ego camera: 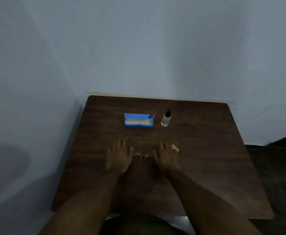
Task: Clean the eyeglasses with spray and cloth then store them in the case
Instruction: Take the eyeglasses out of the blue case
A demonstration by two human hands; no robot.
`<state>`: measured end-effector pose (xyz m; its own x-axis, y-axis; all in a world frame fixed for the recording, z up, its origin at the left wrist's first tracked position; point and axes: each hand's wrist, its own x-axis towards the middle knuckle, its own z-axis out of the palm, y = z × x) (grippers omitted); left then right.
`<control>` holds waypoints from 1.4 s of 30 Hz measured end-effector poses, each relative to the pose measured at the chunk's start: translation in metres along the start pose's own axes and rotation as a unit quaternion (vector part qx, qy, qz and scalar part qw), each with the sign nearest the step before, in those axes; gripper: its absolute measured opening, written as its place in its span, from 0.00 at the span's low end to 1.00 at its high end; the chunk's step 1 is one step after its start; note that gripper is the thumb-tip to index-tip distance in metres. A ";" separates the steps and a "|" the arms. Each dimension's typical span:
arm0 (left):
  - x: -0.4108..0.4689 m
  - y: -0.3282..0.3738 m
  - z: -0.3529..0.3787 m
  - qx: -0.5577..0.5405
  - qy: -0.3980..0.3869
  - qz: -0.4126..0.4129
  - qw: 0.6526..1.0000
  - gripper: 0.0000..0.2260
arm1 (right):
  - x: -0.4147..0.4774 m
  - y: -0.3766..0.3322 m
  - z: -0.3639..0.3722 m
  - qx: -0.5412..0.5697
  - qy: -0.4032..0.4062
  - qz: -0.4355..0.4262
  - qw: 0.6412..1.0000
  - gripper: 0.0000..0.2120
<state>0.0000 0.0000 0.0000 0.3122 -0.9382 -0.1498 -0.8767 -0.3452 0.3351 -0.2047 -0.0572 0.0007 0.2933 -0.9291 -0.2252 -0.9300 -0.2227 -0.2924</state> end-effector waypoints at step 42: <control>0.029 0.038 -0.054 -0.272 0.165 0.122 0.940 0.09 | 0.034 -0.011 -0.077 0.534 0.132 0.002 0.835 0.06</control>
<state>-0.0041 -0.0421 0.0587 0.3012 -0.9175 0.2597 -0.6473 0.0033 0.7622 -0.2015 -0.1089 0.0680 0.1007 -0.9933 -0.0568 -0.1621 0.0399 -0.9860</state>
